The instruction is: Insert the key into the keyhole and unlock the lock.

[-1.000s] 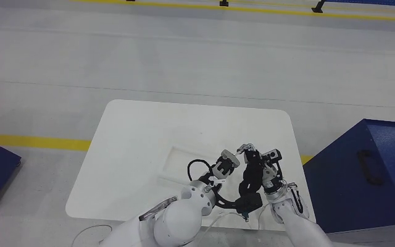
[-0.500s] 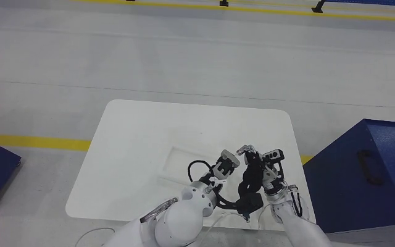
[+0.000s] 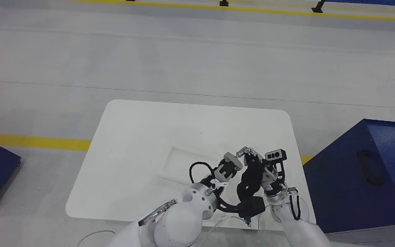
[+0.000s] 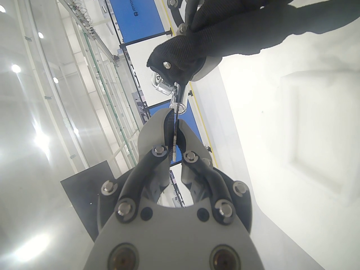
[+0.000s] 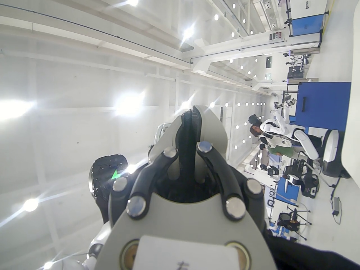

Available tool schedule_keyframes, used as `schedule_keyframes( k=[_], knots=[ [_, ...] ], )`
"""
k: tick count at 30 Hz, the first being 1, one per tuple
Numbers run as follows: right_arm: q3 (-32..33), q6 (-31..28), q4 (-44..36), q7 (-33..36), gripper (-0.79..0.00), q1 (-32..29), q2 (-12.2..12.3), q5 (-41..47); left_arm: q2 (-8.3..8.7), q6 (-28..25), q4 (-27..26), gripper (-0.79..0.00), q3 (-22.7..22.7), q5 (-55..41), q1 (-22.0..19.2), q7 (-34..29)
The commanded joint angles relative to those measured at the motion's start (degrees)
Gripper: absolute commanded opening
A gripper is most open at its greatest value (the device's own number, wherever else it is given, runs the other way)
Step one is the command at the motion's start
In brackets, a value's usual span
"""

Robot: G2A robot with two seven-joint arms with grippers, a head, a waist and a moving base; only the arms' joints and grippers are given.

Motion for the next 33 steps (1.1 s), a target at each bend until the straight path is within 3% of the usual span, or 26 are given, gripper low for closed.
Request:
schedule_keyframes(
  k=[1, 33],
  knots=[
    [0.3, 0.5, 0.1, -0.2, -0.785, 0.1, -0.1, 0.3, -0.08, 0.0, 0.0, -0.785, -0.2, 0.4, 0.2, 0.3],
    [2.6, 1.3, 0.8, 3.1, -0.785, -0.1, -1.9, -3.1, -1.90, -1.0, 0.9, -0.785, -1.8, 3.3, 1.7, 3.7]
  ],
)
